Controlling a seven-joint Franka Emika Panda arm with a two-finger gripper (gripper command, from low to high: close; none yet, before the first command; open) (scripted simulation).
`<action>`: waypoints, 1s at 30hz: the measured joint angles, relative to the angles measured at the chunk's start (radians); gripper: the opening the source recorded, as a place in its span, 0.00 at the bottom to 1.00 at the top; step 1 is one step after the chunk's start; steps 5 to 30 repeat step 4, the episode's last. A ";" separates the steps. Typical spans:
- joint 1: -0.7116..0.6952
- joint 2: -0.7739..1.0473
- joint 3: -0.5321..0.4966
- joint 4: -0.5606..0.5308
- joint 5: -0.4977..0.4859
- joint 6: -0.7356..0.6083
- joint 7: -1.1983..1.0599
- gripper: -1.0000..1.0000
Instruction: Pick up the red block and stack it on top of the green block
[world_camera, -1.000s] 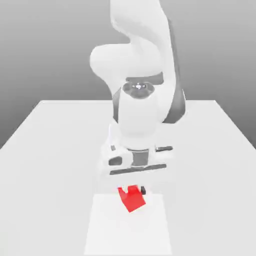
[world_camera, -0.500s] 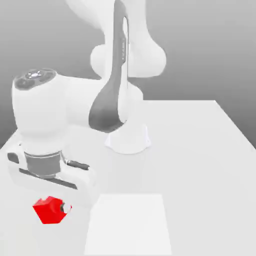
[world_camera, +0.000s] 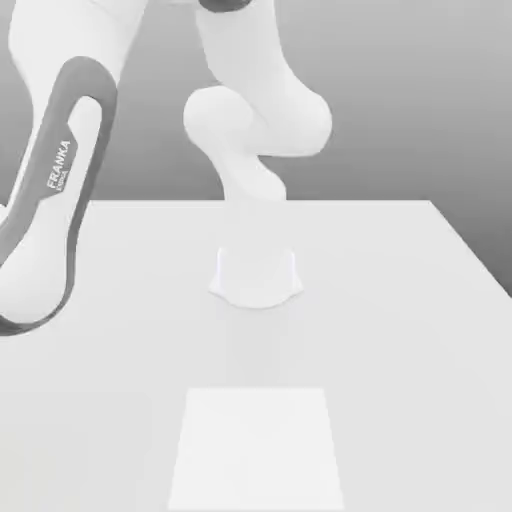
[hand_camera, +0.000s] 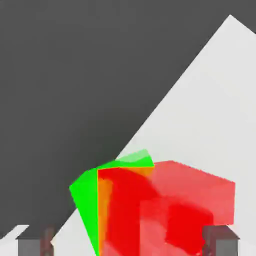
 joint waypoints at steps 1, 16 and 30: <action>-0.004 0.015 0.005 0.002 0.007 0.012 -0.004 1.00; 0.013 -0.048 -0.020 -0.002 -0.028 -0.045 0.020 1.00; 0.013 -0.048 -0.020 -0.002 -0.028 -0.045 0.020 1.00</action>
